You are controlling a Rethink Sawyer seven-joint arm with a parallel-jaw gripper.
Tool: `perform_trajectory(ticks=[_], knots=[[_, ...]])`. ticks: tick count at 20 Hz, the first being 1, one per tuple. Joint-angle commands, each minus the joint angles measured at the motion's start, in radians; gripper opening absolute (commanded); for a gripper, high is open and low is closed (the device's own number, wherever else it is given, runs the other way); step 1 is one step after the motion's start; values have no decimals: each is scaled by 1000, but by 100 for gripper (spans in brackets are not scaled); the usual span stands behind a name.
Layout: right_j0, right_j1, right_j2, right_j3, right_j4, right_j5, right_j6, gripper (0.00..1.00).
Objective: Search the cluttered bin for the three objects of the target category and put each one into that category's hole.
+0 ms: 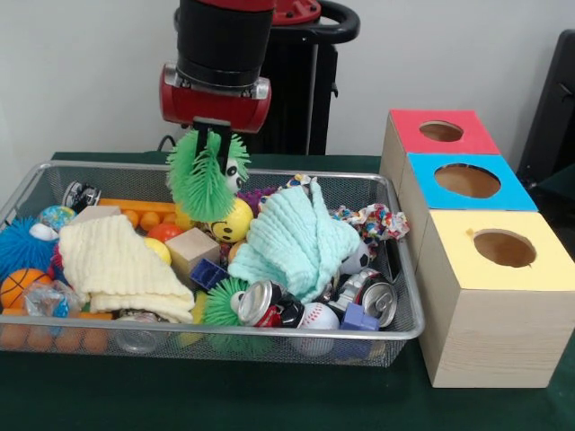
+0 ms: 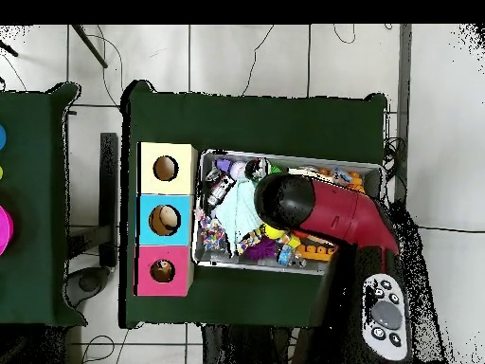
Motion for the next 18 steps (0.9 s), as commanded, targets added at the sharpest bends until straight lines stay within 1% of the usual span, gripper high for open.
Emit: perform_trajectory(ticks=[1, 12, 15, 18], knots=[[34, -1, 4, 102, 12, 42, 217, 0], [35, 51, 36, 190, 42, -136, 265, 0], [17, 67, 55, 212, 53, -186, 258, 0], [4, 83, 63, 210, 58, -205, 241, 0]])
